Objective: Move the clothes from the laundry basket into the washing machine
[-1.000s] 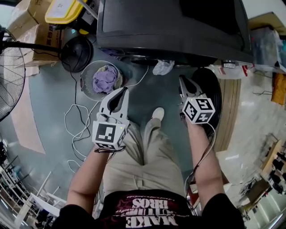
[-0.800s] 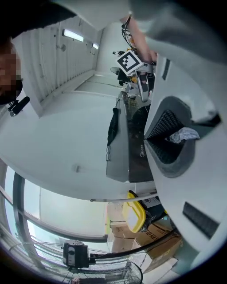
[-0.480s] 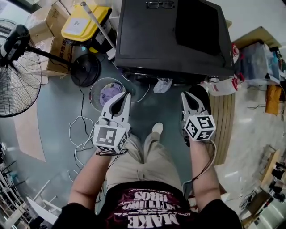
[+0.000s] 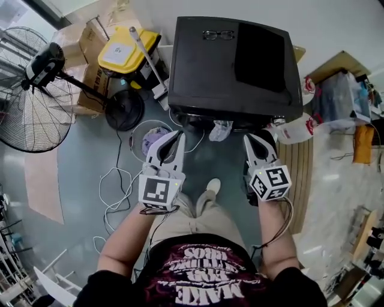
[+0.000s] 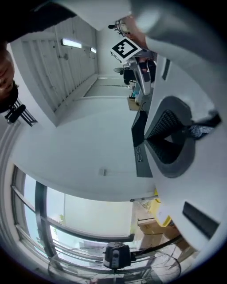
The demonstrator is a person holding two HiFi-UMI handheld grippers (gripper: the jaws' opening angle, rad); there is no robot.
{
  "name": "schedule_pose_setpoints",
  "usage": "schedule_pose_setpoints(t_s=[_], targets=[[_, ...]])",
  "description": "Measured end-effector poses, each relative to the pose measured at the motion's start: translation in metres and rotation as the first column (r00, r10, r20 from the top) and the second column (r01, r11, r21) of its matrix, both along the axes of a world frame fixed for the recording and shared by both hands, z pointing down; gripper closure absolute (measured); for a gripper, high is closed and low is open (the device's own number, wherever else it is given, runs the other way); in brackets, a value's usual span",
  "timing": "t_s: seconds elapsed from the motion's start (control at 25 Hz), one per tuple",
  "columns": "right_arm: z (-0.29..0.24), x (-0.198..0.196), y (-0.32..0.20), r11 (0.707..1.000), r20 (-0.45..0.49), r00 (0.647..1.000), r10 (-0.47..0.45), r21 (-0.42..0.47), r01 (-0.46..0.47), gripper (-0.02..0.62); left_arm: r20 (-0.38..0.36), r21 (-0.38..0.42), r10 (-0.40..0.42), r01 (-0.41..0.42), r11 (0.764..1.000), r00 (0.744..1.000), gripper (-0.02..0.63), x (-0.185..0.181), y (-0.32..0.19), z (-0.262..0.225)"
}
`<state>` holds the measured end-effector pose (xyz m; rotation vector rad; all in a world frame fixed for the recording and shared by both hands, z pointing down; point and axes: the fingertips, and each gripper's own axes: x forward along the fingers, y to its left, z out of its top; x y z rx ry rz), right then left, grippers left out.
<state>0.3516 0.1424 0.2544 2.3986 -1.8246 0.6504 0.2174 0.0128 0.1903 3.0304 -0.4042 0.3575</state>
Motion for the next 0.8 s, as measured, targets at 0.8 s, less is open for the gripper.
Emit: schedule_pose_setpoints(t_s=[0.8], targets=[[-0.140,-0.009,-0.006,0.994,-0.157,0.987,-0.041,0.093,0.056,0.592,-0.113,0.115,0.015,-0.002,0.993,0.993,0.601,-0.011,-0.002,-0.118]])
